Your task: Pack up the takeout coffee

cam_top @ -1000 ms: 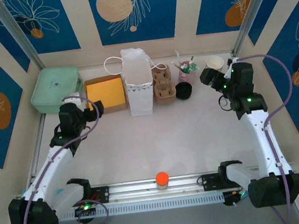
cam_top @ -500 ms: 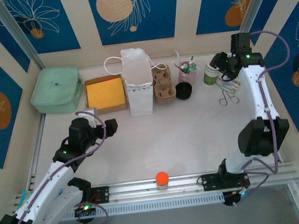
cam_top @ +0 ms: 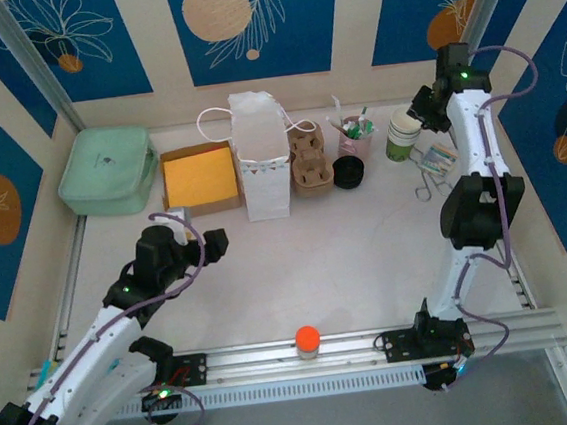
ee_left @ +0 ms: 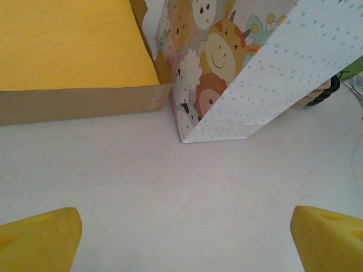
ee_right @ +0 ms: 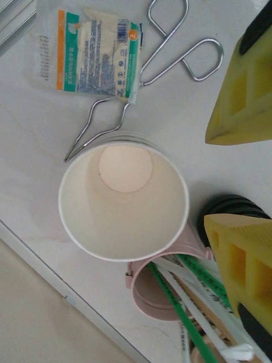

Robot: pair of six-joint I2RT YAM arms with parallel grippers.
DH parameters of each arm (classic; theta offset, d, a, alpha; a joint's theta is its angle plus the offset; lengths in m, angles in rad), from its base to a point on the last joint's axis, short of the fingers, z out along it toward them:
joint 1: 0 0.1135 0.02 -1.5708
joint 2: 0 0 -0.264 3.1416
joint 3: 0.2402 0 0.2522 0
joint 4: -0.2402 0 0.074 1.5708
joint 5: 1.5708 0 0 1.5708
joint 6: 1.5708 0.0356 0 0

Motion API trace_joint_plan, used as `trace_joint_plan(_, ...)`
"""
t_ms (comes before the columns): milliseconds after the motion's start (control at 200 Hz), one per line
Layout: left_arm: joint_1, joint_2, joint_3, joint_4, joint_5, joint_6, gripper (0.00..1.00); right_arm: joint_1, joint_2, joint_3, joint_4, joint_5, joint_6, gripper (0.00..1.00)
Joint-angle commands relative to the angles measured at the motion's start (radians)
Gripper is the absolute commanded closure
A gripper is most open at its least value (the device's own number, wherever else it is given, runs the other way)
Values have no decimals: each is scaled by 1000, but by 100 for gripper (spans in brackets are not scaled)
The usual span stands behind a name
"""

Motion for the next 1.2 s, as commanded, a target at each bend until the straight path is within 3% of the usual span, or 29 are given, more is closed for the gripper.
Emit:
trace_joint_plan(0,-10,-14,7,0,-4,9,5,8,34,56,-76,55,-10,64)
trace_joint_plan(745,-15,-4,12,-2,-21,12,6,5,151,105,-51,68,-28,72)
trace_joint_plan(1196,-16,-7,17,-5,-24,10,6,5,184,137,-50,60,-32,85)
